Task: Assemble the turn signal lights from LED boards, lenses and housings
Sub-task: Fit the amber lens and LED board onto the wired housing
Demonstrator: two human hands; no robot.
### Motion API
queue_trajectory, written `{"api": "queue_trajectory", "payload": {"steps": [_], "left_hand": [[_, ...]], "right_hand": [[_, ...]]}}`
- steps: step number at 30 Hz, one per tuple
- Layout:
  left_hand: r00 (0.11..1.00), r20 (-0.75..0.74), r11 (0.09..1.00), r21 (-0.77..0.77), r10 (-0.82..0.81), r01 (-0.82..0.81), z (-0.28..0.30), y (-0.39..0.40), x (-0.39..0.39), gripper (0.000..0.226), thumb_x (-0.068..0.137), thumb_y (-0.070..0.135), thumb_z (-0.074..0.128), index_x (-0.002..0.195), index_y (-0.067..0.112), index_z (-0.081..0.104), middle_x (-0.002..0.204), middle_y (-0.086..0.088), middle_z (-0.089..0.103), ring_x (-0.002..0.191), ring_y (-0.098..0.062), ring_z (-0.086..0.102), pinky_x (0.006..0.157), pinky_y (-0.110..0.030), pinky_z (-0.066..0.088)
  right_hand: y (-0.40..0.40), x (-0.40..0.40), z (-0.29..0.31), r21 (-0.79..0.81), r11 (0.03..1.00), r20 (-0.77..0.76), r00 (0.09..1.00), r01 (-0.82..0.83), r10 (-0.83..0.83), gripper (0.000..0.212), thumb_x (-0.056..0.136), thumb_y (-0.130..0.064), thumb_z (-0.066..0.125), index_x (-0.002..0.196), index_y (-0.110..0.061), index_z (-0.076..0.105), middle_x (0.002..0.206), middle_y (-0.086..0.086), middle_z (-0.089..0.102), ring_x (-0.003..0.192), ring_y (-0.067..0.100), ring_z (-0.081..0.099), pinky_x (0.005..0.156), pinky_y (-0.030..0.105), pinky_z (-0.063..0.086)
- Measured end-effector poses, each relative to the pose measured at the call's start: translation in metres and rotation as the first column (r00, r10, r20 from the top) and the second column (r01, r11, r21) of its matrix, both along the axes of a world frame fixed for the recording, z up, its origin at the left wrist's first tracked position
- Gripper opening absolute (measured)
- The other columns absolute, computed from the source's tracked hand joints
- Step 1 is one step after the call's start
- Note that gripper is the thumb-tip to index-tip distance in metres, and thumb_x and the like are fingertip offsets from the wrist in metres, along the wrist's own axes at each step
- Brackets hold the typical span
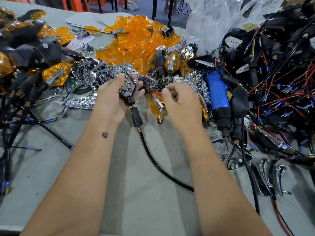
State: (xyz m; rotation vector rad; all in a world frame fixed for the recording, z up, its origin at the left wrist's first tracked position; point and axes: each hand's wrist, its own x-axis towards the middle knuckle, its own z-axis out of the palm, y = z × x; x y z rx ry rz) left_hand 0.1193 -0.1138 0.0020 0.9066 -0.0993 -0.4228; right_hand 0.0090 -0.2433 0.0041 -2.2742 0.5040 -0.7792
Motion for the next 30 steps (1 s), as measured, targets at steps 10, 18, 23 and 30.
{"api": "queue_trajectory", "payload": {"steps": [10, 18, 23, 30], "left_hand": [[0.991, -0.124, 0.998, -0.024, 0.057, -0.060, 0.001, -0.009, -0.005, 0.015, 0.098, 0.010, 0.054, 0.109, 0.005, 0.045, 0.072, -0.009, 0.069, 0.058, -0.018, 0.064, 0.049, -0.022, 0.052], [0.990, -0.113, 0.996, -0.026, -0.082, 0.080, 0.001, -0.014, -0.014, 0.011, 0.099, 0.008, 0.050, 0.106, 0.006, 0.058, 0.076, -0.005, 0.060, 0.058, -0.014, 0.055, 0.051, -0.023, 0.050], [0.977, -0.068, 0.979, 0.017, -0.201, 0.202, 0.003, -0.018, -0.026, 0.021, 0.100, 0.023, 0.051, 0.111, 0.008, 0.060, 0.079, -0.004, 0.055, 0.063, -0.014, 0.053, 0.058, -0.024, 0.049], [0.981, 0.052, 0.980, 0.071, -0.187, 0.184, 0.007, -0.022, -0.038, 0.020, 0.103, 0.020, 0.047, 0.108, 0.007, 0.063, 0.079, -0.004, 0.073, 0.069, -0.016, 0.070, 0.056, -0.027, 0.055]], "right_hand": [[0.006, 0.005, -0.012, -0.290, 0.952, -0.284, 0.959, -0.097, 0.011, 0.041, 0.088, -0.042, 0.064, 0.124, -0.025, 0.056, 0.107, -0.003, 0.046, 0.094, 0.018, 0.051, 0.066, 0.032, 0.046], [0.013, 0.001, 0.004, 0.311, 0.947, 0.082, 0.995, -0.085, 0.062, 0.019, 0.088, -0.032, 0.056, 0.107, -0.034, 0.057, 0.098, -0.008, 0.061, 0.084, 0.018, 0.062, 0.077, 0.044, 0.056], [0.021, 0.000, 0.007, 0.451, 0.862, 0.225, 0.964, -0.232, 0.142, 0.026, 0.096, -0.024, 0.045, 0.119, -0.027, 0.056, 0.102, -0.008, 0.063, 0.091, 0.013, 0.068, 0.081, 0.036, 0.058], [0.027, 0.002, 0.003, 0.299, 0.928, 0.193, 0.966, -0.223, 0.170, 0.036, 0.093, -0.028, 0.051, 0.128, -0.021, 0.055, 0.116, -0.003, 0.058, 0.108, 0.010, 0.055, 0.095, 0.040, 0.048]]}}
